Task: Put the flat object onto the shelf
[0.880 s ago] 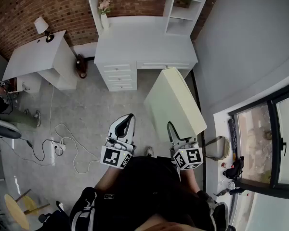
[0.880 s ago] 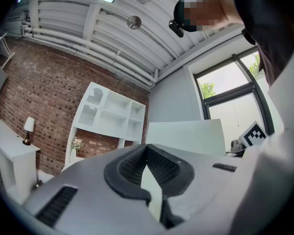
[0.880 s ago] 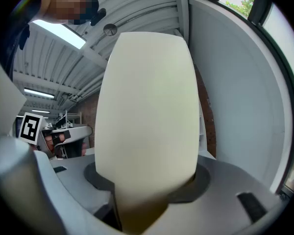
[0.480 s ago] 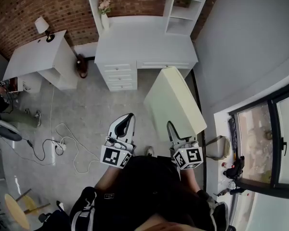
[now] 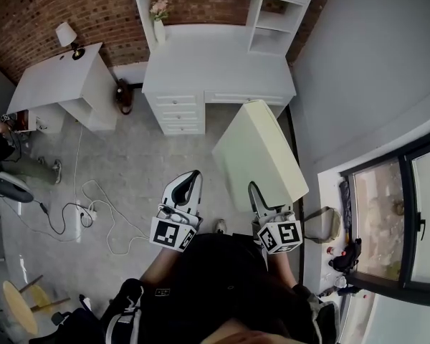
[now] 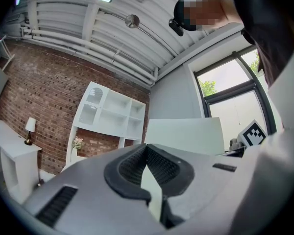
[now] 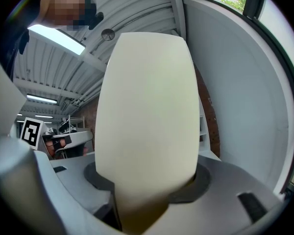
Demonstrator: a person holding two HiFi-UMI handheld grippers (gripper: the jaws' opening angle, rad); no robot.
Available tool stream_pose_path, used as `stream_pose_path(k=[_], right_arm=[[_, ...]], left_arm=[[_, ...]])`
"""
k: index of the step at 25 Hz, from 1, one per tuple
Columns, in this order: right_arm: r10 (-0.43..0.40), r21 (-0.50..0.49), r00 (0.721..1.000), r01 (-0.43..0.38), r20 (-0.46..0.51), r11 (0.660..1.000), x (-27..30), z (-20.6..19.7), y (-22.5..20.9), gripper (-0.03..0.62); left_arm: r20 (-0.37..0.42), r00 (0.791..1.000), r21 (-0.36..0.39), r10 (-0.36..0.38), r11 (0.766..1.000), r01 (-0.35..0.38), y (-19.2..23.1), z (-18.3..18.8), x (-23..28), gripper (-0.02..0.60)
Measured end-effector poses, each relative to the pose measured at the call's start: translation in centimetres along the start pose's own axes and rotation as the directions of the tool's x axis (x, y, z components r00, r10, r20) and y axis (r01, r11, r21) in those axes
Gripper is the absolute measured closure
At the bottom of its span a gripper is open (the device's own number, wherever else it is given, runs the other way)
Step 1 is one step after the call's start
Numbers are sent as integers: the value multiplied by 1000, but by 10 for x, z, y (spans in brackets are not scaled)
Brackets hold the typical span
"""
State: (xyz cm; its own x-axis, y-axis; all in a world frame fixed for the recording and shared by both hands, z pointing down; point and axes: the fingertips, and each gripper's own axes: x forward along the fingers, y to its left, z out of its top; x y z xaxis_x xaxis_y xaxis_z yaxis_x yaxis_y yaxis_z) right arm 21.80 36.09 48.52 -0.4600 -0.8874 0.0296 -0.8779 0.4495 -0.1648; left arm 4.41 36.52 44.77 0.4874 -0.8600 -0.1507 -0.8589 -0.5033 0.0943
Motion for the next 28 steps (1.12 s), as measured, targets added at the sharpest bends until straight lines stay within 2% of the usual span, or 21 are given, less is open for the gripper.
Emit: stream_pose_path(k=[4,10,16,22,28], right_arm=[[20,-1,1000,-20,-10,1000,1,-3,-11,316],[61,-9,998,-61,-18,998,3,-11,-32,316],[65,5,997,-65,-37,998,17,-18,-43,316],[55,19,997,-54,-60,998,72,-25,-55,316],[37,-17,998,-38,-54,999,165,-19,-50,316]], left_arm=[[0,999,2,35,999,-35,-4,-4,6,572],[-26,997,54,79,996,-78,-13,-12,13,572],[-58,993,43,107,994,-105,2,-24,22,572],[-54,994,20,93,996,-92,45,-33,65,572],[-37,996,5,76,997,-76,130,-32,110,572]])
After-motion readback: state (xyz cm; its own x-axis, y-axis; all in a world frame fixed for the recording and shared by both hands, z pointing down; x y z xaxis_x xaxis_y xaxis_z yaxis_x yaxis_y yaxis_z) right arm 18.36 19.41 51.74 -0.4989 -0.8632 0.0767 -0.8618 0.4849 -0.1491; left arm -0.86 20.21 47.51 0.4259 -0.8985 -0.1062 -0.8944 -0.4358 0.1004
